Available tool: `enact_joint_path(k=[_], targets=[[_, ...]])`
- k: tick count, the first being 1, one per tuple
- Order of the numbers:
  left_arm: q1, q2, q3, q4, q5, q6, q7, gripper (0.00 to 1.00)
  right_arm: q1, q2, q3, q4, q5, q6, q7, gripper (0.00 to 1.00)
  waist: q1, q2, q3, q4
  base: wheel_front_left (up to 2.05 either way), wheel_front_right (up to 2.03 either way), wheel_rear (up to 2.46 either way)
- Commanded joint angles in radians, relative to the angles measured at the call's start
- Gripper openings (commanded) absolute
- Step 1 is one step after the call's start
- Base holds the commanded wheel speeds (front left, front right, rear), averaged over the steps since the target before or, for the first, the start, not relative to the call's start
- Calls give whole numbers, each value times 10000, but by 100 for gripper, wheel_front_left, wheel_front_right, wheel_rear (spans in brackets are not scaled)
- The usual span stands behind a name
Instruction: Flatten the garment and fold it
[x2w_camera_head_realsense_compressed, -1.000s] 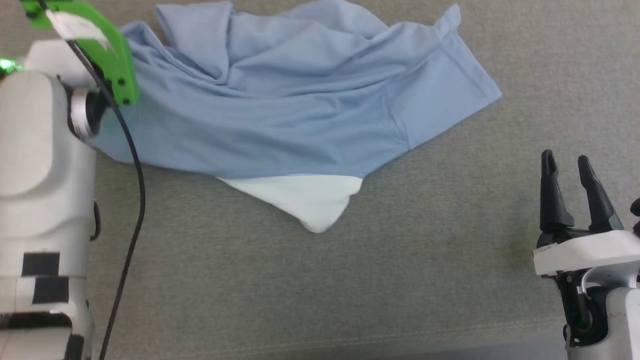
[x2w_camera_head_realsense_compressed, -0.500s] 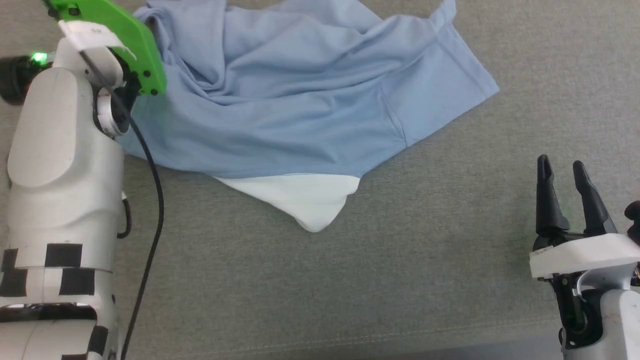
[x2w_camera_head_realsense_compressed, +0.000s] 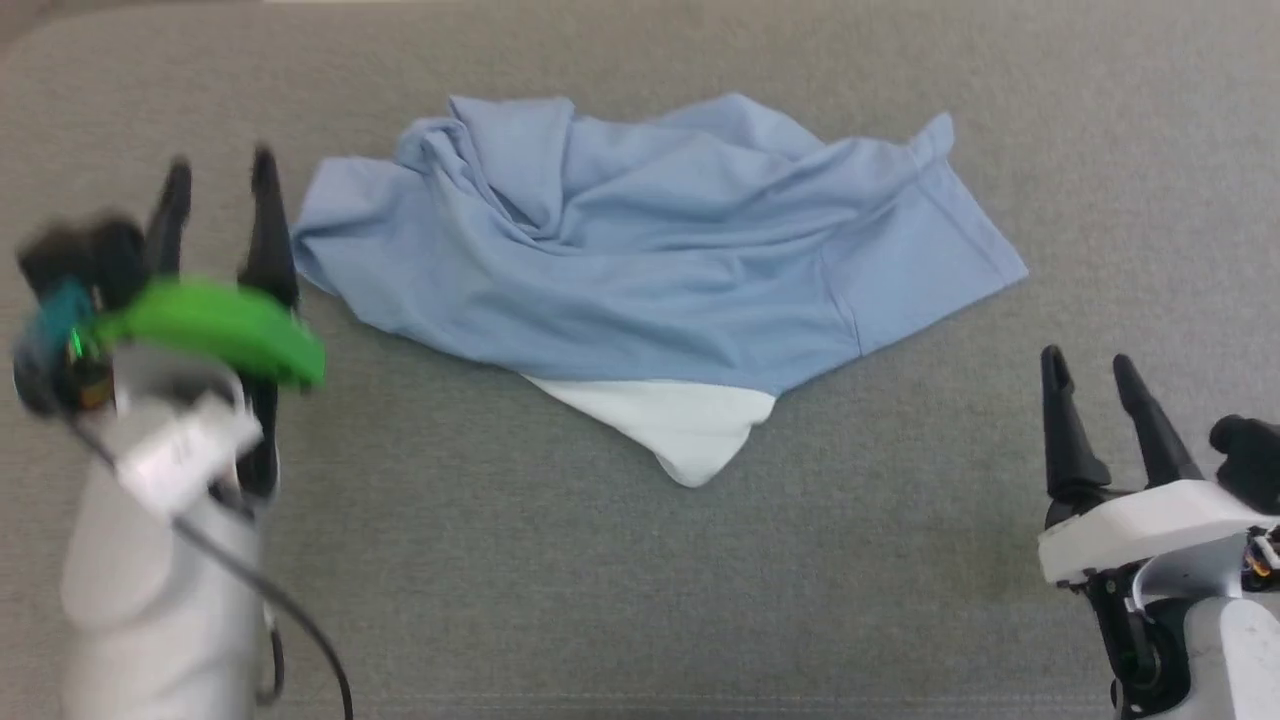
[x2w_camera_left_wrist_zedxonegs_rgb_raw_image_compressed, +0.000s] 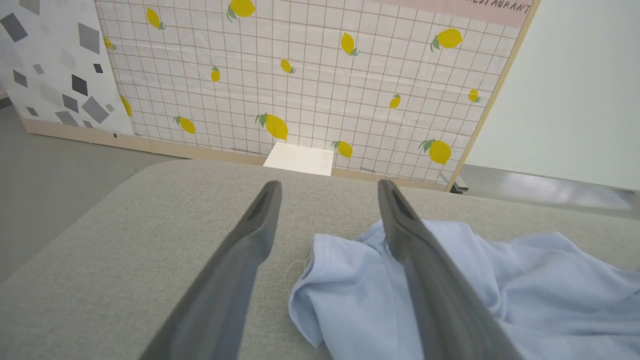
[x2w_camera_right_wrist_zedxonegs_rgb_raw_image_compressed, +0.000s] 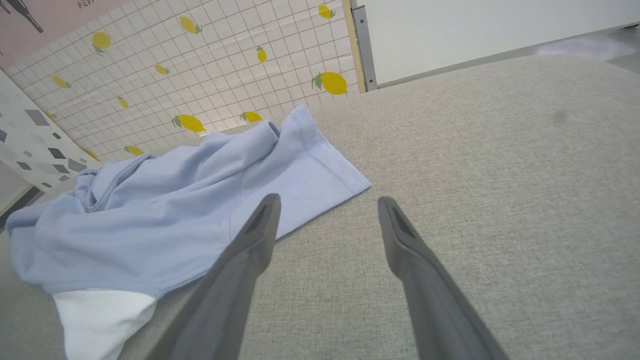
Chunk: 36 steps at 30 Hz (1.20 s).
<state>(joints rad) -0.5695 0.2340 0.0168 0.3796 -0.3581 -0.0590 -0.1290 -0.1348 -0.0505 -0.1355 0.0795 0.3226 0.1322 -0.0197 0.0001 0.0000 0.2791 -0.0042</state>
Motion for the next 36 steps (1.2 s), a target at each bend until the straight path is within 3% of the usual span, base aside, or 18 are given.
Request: enact_joint_path(k=[1, 7, 12, 18, 26, 36], targets=[[673, -21, 49, -211, 63, 106, -355, 100, 130, 3, 96, -44, -95, -15, 115, 100, -1, 0, -675, 411, 0, 0, 0], [2774, -430, 460, -1105, -3, 584, -1088, 100, 340, 3, 357, -52, -256, -15, 761, 100, -1, 0, -1063, 466, 0, 0, 0], [3577, -731, 669, -1522, -188, 877, -1151, 100, 66, 3, 749, 58, -954, -15, 1638, 100, -1, 0, -1133, 503, 0, 0, 0], [4148, -965, 694, -2027, -282, 1080, -1149, 100, -1459, -205, 2962, 747, -1743, -15, 3831, 100, -1, 0, -901, 475, 0, 0, 0], [3841, -1145, 425, -2184, -448, 990, -1067, 100, -3907, -936, 5678, 2497, -1693, -15, 6725, 100, -1, 0, -264, 1180, 0, 0, 0], [3602, -1322, 300, -1830, -653, 900, -1168, 100, -5143, -1552, 7830, 4032, -1301, -15, 8052, 100, -1, 0, 169, 1758, 0, 0, 0]])
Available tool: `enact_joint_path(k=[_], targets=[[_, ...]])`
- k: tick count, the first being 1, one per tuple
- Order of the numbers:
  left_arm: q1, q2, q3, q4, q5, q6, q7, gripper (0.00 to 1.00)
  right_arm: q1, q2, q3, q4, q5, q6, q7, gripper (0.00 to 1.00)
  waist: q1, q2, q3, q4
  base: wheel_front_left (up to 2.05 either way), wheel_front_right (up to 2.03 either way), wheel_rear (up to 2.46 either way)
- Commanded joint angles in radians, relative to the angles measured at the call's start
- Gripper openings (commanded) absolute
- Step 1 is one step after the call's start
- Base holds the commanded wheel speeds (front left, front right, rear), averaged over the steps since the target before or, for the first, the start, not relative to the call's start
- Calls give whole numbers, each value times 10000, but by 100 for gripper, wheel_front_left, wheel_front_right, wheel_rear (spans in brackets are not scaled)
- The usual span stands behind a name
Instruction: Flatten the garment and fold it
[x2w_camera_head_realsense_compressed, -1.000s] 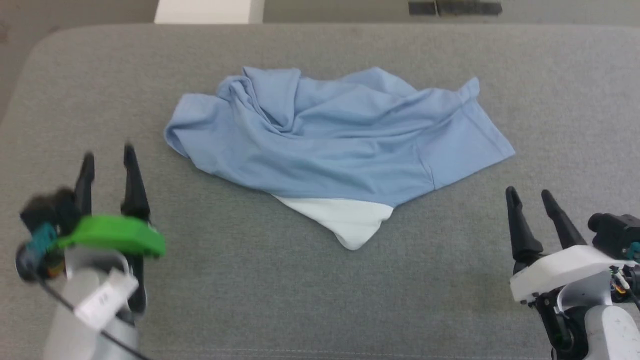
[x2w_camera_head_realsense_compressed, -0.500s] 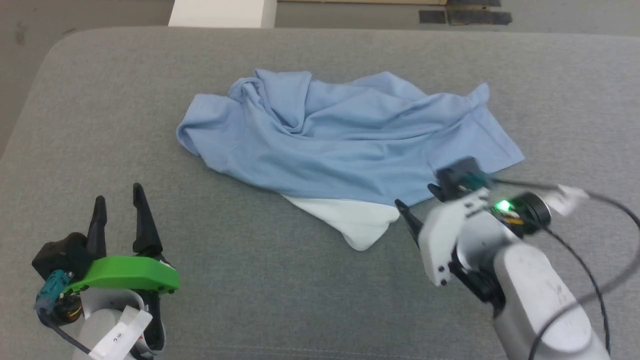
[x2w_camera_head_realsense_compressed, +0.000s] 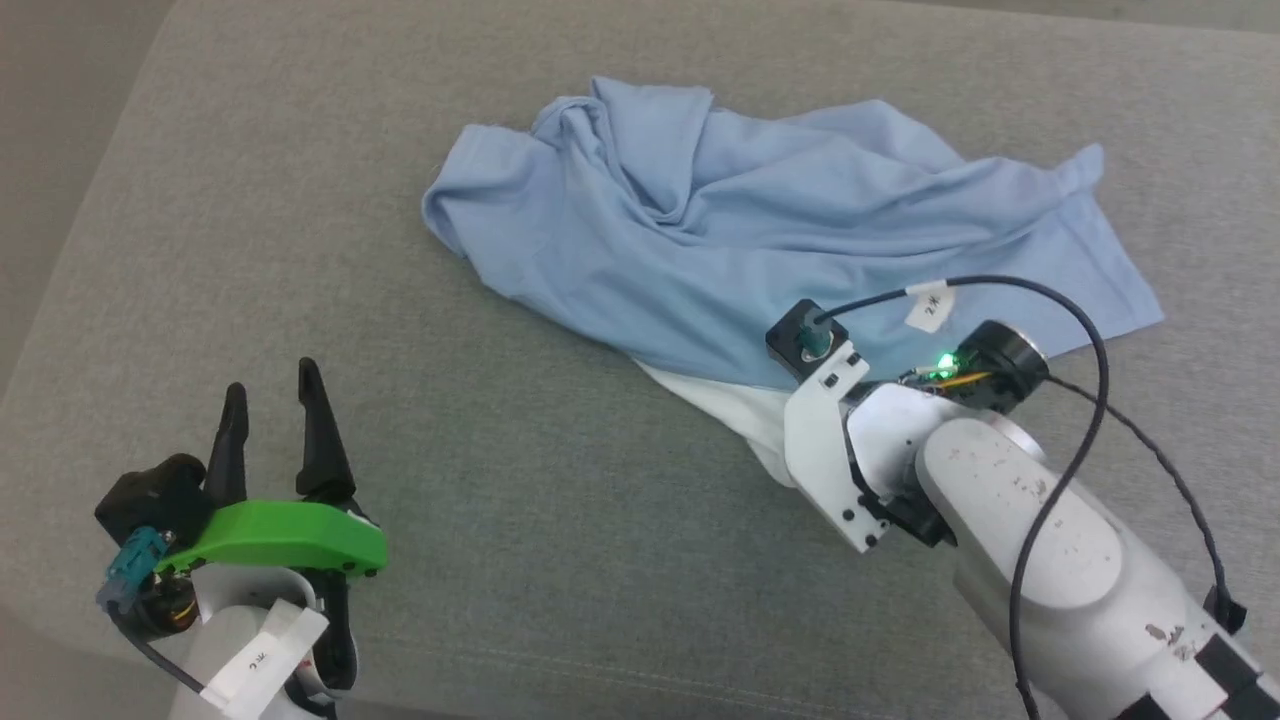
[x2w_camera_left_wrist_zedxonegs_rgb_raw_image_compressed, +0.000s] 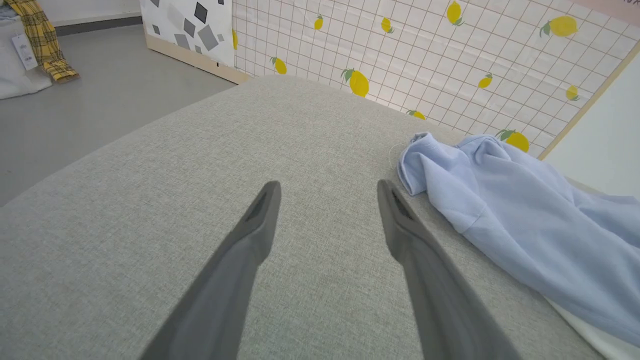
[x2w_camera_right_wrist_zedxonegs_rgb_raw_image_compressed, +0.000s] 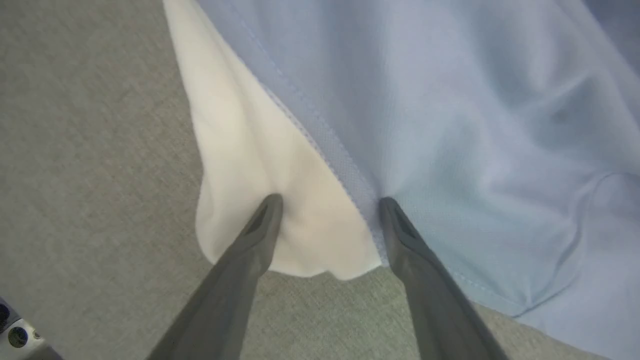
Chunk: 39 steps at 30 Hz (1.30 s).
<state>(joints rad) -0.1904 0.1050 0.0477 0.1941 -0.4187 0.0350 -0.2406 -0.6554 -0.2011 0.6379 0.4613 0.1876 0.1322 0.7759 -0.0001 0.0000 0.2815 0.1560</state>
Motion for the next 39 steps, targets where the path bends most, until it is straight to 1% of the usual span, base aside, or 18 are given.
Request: enact_joint_path(k=[1, 3, 4, 5, 6, 10, 13, 17, 20, 22, 25, 26, 29, 33, 35, 37, 39], targets=[[-202, -44, -15, 53, -64, -45, -60, 100, 60, -59, 183, 309, 143, -15, 164, 100, 1, 0, 158, 181, 0, 0, 0], [-237, -65, -21, 110, -90, -60, -80, 100, 53, -86, 319, 465, 400, -15, 320, 100, 1, 0, 176, 205, 0, 0, 0], [-247, -69, -22, 148, -103, -69, -88, 100, 58, -89, 289, 546, 570, -15, 438, 43, 1, 0, 169, 197, 0, 0, 0], [-252, -70, -21, 176, -113, -76, -93, 100, 42, -100, 306, 535, 683, -15, 449, 5, 1, 0, 161, 184, 0, 0, 0], [-251, -63, -17, 203, -117, -82, -99, 100, 12, -136, 322, 495, 820, -15, 412, 0, 1, 0, 139, 156, 0, 0, 0], [-227, -42, -36, 307, -127, -108, -112, 100, 38, -342, -107, 84, 1492, -15, 84, 0, 1, 0, -79, 17, 0, 0, 0], [-157, 1, -49, 358, -130, -103, -88, 100, 317, -679, -606, -487, 1890, -15, -121, 0, 1, 0, -324, -129, 0, 0, 0], [-16, 59, -88, 388, -144, -106, -4, 100, 1079, -1418, -1400, -1393, 2209, -15, 80, 0, 1, 0, -654, -319, 0, 0, 0], [94, 89, -129, 364, -155, -104, 65, 100, 1815, -1887, -2299, -1890, 2251, -15, 489, 0, 1, 0, -866, -444, 0, 0, 0], [154, 98, -155, 344, -180, -107, 126, 100, 2294, -2033, -2824, -2115, 2231, -15, 821, 0, 1, 0, -964, -486, 0, 0, 0], [245, 128, -175, 313, -193, -91, 181, 100, 2853, -1927, -3392, -2495, 2175, -15, 897, 0, 1, 0, -1086, -545, 0, 0, 0], [278, 132, -191, 301, -197, -85, 204, 100, 3044, -1807, -3578, -2660, 2230, -15, 818, 100, 1, 0, -1130, -551, 0, 0, 0], [371, 140, -246, 289, -218, -87, 298, 100, 3448, -1430, -4172, -3072, 2445, -15, 404, 100, 1, 0, -1262, -548, 0, 0, 0], [519, 159, -301, 260, -253, -76, 422, 100, 3891, -750, -5445, -3783, 2758, -15, -588, 100, 1, 0, -1466, -538, 0, 0, 0], [604, 155, -327, 236, -273, -57, 484, 100, 4090, -322, -6239, -4176, 2758, -15, -1370, 100, 1, 0, -1550, -556, 0, 0, 0], [679, 142, -372, 229, -305, -54, 557, 100, 4296, 167, -7058, -4567, 2652, -15, -2411, 100, 1, 0, -1637, -597, 0, 0, 0], [734, 127, -403, 201, -317, -26, 590, 100, 4488, 499, -7610, -4793, 2451, -15, -3292, 100, 1, 0, -1688, -663, 0, 0, 0]])
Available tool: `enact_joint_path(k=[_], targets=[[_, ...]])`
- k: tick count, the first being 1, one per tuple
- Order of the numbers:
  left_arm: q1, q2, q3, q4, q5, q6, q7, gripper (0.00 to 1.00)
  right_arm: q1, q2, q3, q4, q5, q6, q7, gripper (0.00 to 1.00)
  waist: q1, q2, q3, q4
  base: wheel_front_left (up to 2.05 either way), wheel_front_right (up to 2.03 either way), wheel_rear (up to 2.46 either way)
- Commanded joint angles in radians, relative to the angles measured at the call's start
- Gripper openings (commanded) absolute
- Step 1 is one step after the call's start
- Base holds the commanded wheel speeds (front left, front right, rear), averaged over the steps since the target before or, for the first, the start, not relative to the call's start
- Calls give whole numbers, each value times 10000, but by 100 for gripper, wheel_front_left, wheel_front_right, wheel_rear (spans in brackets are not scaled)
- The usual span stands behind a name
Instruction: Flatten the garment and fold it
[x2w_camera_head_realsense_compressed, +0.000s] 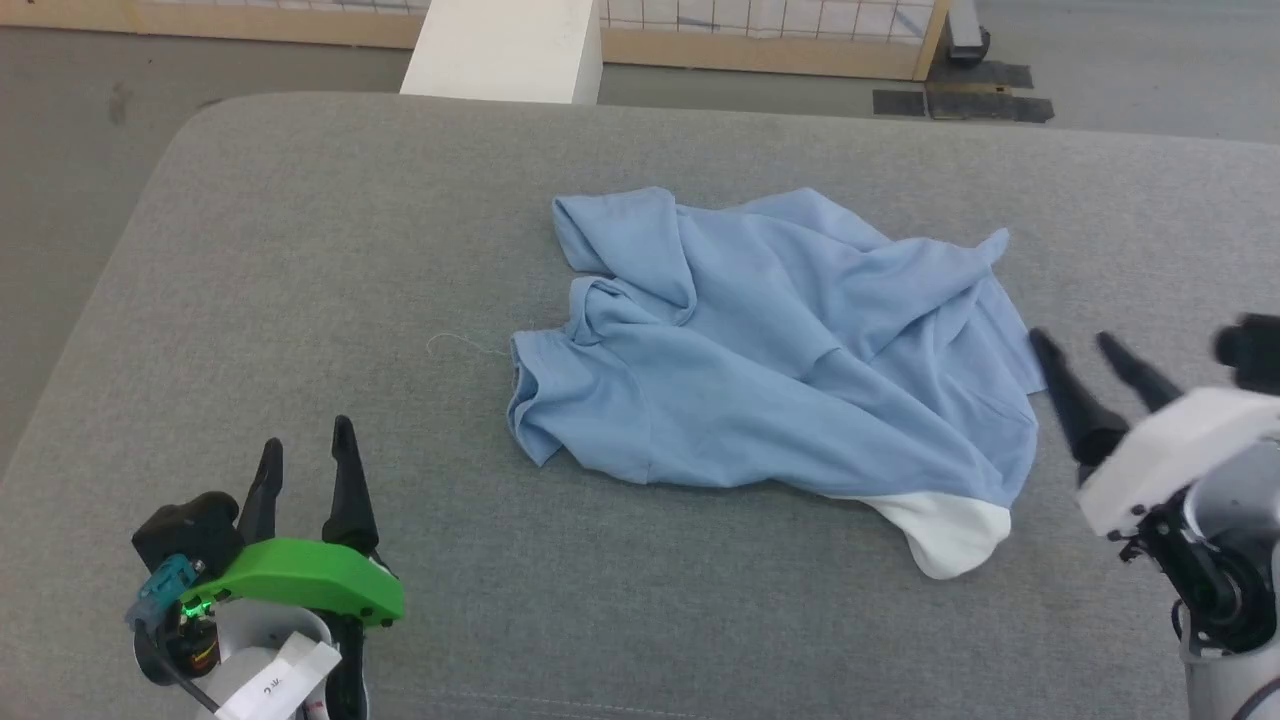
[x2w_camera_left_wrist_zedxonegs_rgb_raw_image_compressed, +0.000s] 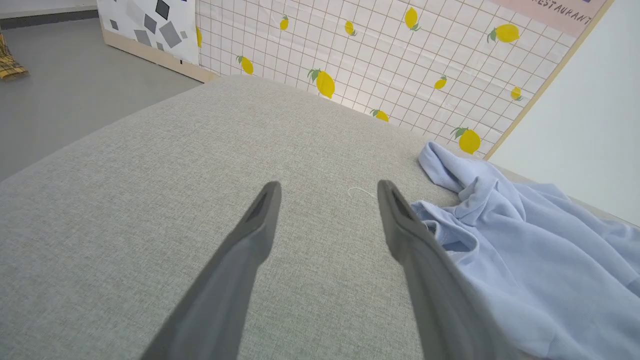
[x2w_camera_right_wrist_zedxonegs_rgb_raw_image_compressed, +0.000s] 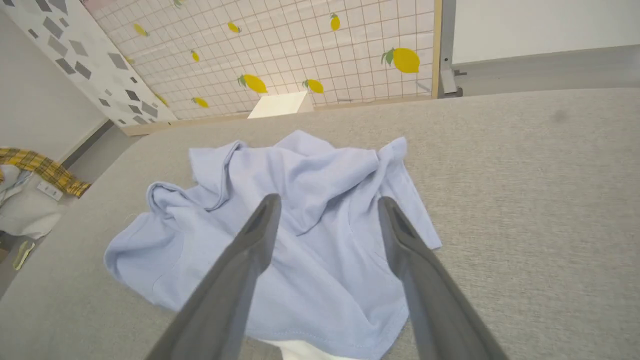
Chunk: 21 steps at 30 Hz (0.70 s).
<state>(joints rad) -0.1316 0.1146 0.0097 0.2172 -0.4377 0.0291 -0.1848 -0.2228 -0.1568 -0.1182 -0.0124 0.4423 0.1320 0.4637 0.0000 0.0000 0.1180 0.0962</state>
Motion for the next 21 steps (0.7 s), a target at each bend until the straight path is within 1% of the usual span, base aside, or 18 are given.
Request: enact_joint_path(k=[1, 4, 6, 9, 11, 15, 18, 21], targets=[[173, 23, -40, -38, -136, 41, 55, 100, 248, 152, -204, -140, -232, -13, -550, 100, 0, 0, -73, -102, 0, 0, 0], [223, -9, -118, -49, -175, 58, 158, 100, 527, 499, -650, -202, -461, -13, -1545, 100, 0, 0, -97, -253, 0, 0, 0], [222, -34, -231, -12, -167, 80, 326, 100, 632, 641, -854, -141, -532, -13, -1926, 100, 0, 0, -104, -341, 0, 0, 0], [-28, -105, -680, 234, -160, 87, 1200, 100, 721, 797, -1099, -61, -590, -13, -2280, 100, 0, 0, -46, -427, 0, 0, 0], [-394, -194, -1028, 454, -252, 106, 2082, 100, 719, 852, -1203, -44, -627, -13, -2404, 100, 0, 0, 20, -478, 0, 0, 0], [-1374, -271, -1627, 1230, -300, 602, 4614, 100, 636, 918, -1204, -40, -715, -13, -2535, 100, 0, 0, 214, -655, 0, 0, 0], [-2173, -90, -1958, 1649, -70, 989, 6219, 100, 601, 954, -1143, -36, -771, -13, -2574, 100, 0, 0, 389, -823, 0, 0, 0], [-2817, 123, -2180, 1898, 141, 1161, 7184, 100, 603, 987, -1135, -50, -791, -13, -2566, 100, 0, 0, 597, -977, 0, 0, 0]])
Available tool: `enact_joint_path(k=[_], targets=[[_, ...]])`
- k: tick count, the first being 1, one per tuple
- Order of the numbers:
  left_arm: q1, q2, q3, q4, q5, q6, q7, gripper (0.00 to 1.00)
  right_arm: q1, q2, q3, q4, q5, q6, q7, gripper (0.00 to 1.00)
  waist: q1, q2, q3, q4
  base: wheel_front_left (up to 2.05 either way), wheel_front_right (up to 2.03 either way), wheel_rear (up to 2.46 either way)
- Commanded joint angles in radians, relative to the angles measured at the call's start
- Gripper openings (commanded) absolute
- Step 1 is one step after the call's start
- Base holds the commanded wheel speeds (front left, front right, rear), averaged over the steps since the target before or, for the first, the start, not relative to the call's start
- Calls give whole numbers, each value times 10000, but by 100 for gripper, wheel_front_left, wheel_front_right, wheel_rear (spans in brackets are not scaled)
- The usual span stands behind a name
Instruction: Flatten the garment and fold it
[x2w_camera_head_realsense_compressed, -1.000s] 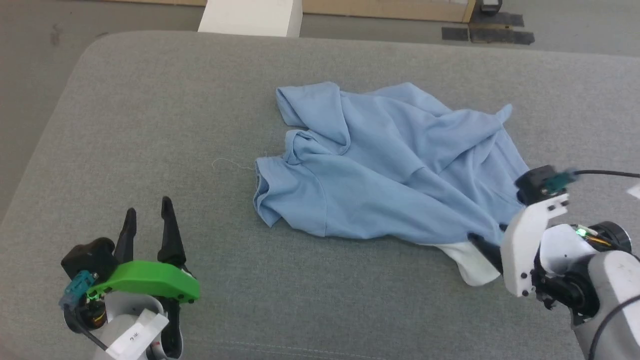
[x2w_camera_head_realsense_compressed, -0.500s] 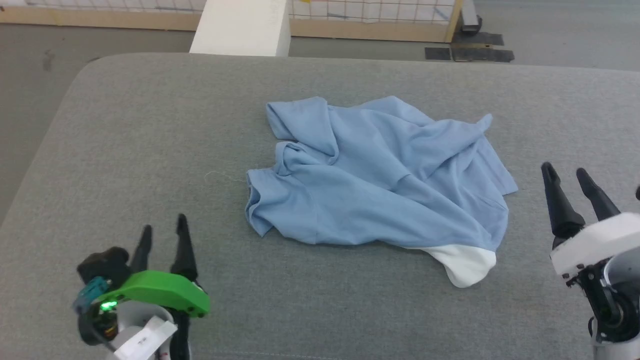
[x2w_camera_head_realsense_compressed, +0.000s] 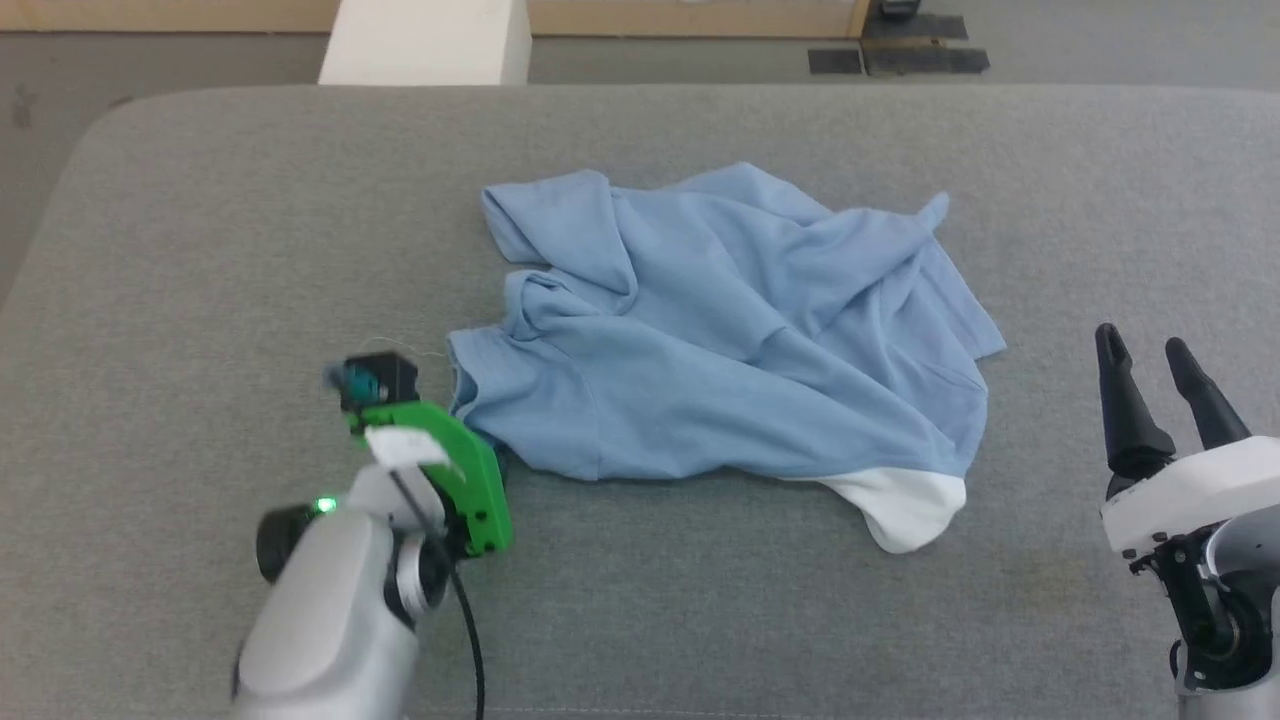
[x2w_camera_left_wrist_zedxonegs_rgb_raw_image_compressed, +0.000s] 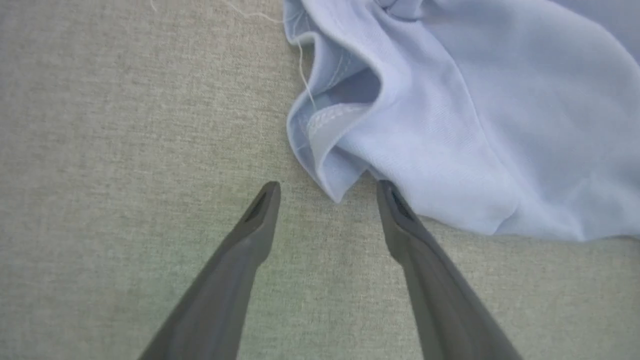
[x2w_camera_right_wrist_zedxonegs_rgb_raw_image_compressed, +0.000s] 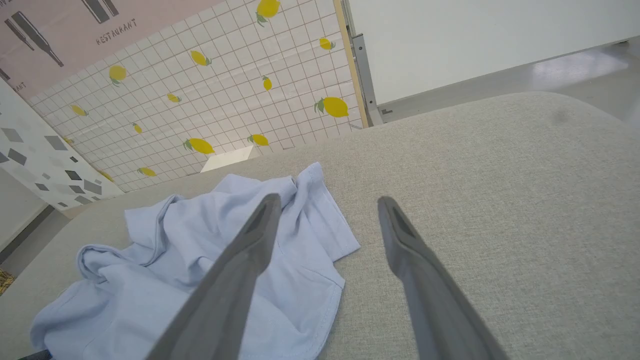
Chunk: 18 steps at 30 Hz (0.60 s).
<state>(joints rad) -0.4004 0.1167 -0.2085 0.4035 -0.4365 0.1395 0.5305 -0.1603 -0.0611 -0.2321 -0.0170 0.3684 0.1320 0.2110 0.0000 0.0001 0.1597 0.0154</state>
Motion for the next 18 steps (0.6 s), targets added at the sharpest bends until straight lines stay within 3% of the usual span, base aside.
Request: enact_joint_path(k=[1, 9, 10, 11, 12, 13, 18], targets=[[-327, 180, -66, 169, 198, 121, 368, 100, -22, 41, 5, -8, -60, -13, -40, 100, 0, -1, 266, -219, 0, 0, 0], [-983, 573, -456, 876, 459, 115, 1605, 100, -95, 85, 13, 3, -2, -13, -130, 100, 0, -1, 714, -512, 0, 0, 0], [-983, 600, -504, 925, 469, 76, 1668, 89, -99, 88, 9, 14, 3, -13, -154, 100, 0, -1, 738, -524, 0, 0, 0], [-966, 602, -541, 980, 415, -11, 1762, 29, -100, 91, -3, 39, 14, -13, -177, 100, 0, -1, 762, -535, 0, 0, 0], [-944, 557, -519, 990, 319, -58, 1787, 9, -100, 93, -11, 55, 22, -13, -196, 100, 0, -1, 781, -537, 0, 0, 0], [-901, 523, -555, 1026, 243, -130, 1903, 0, -96, 95, -25, 77, 26, -13, -224, 100, 0, -1, 795, -528, 0, 0, 0], [-757, 310, -529, 903, -212, -431, 2084, 0, -62, 102, -143, 222, -10, -13, -306, 100, 0, -1, 780, -369, 0, 0, 0]])
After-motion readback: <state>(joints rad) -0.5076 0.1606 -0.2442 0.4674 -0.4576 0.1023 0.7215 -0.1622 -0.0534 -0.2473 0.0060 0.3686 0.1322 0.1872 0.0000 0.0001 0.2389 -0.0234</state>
